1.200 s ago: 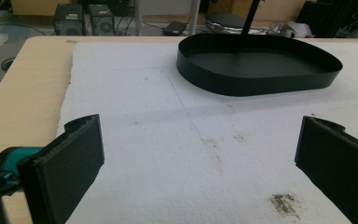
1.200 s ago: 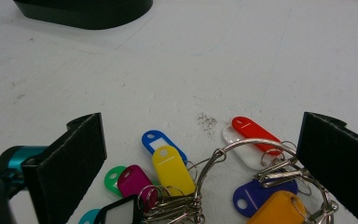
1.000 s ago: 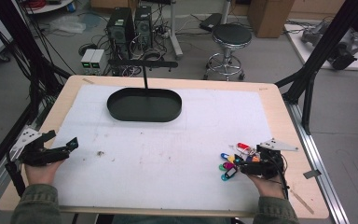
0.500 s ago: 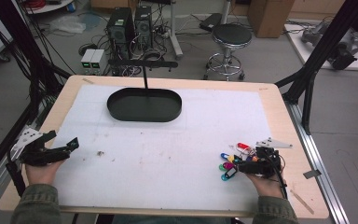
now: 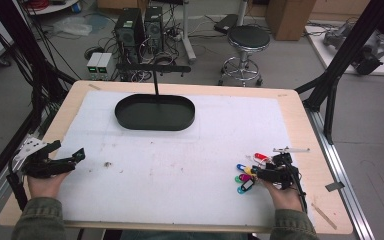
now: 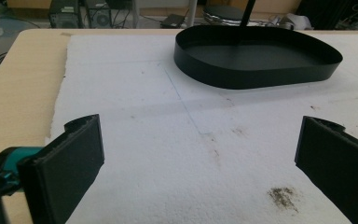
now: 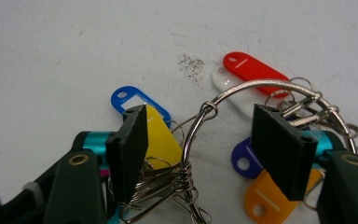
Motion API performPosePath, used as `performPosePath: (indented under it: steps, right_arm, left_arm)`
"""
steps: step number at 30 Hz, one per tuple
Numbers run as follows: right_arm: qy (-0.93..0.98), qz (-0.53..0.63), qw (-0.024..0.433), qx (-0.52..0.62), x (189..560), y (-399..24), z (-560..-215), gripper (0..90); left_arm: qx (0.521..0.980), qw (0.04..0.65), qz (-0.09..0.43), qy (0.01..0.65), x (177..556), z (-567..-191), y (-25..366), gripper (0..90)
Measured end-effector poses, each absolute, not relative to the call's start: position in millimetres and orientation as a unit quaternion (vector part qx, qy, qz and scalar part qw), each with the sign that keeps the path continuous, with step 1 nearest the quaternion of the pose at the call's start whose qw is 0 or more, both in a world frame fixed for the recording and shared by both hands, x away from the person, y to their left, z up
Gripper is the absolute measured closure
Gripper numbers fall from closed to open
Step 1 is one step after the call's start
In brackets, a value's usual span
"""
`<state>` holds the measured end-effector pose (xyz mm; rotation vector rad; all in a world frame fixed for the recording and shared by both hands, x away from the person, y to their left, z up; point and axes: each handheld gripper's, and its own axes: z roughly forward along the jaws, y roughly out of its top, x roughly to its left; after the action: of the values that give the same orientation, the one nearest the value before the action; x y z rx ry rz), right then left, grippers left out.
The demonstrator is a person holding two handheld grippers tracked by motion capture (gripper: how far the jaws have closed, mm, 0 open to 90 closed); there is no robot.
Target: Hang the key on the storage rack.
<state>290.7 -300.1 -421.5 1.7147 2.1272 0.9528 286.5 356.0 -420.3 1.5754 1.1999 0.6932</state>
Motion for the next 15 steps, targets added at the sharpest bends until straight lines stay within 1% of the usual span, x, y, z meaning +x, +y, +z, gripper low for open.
performPosePath:
  steps: [2, 3, 4, 5, 6, 8, 9, 10, 11, 12, 14, 15]
  right_arm:
    - [0.728, 0.323, 0.108, 0.595, 292.1, -300.1, -422.8, 44.3]
    - [0.728, 0.323, 0.108, 0.595, 292.1, -300.1, -422.8, 44.3]
    - [0.729, 0.318, 0.106, 0.597, 292.4, -299.6, -423.1, 46.7]
    - [0.728, 0.31, 0.103, 0.602, 293.1, -298.5, -423.5, 51.9]
    - [0.728, 0.31, 0.103, 0.602, 293.1, -298.5, -423.5, 51.9]
    - [0.724, 0.306, 0.098, 0.61, 294.1, -297.6, -423.4, 58.8]
    - [0.72, 0.31, 0.075, 0.616, 296.0, -296.9, -424.4, 65.8]
    - [0.72, 0.31, 0.075, 0.616, 296.0, -296.9, -424.4, 65.8]
    - [0.718, 0.314, 0.061, 0.618, 297.0, -296.1, -424.4, 73.6]
    - [0.718, 0.313, 0.062, 0.618, 296.8, -295.5, -423.7, 79.6]
    - [0.719, 0.312, 0.062, 0.618, 296.6, -295.2, -422.9, 80.6]
    - [0.721, 0.305, 0.064, 0.618, 296.2, -294.0, -421.5, 83.0]
  left_arm:
    - [0.652, 0.498, 0.285, 0.496, 286.6, -420.5, 355.9, 1.7]
    - [0.652, 0.497, 0.285, 0.496, 286.6, -420.5, 355.9, 1.7]
    - [0.653, 0.496, 0.284, 0.497, 286.6, -420.6, 355.9, 1.7]
    - [0.654, 0.495, 0.284, 0.497, 286.4, -420.6, 356.1, 1.7]
    - [0.655, 0.494, 0.284, 0.496, 286.1, -420.6, 356.2, 1.7]
    - [0.655, 0.495, 0.283, 0.497, 285.7, -420.7, 356.5, 1.7]
    - [0.655, 0.494, 0.283, 0.497, 285.7, -420.8, 356.5, 1.7]
    - [0.656, 0.493, 0.282, 0.497, 285.6, -420.8, 356.6, 1.7]
    - [0.656, 0.493, 0.281, 0.497, 285.7, -420.8, 356.6, 1.7]
    - [0.657, 0.493, 0.281, 0.497, 285.8, -421.0, 356.4, 1.7]
    - [0.658, 0.492, 0.279, 0.497, 285.8, -421.1, 356.0, 1.7]
    - [0.658, 0.492, 0.279, 0.497, 285.9, -421.2, 355.8, 1.7]
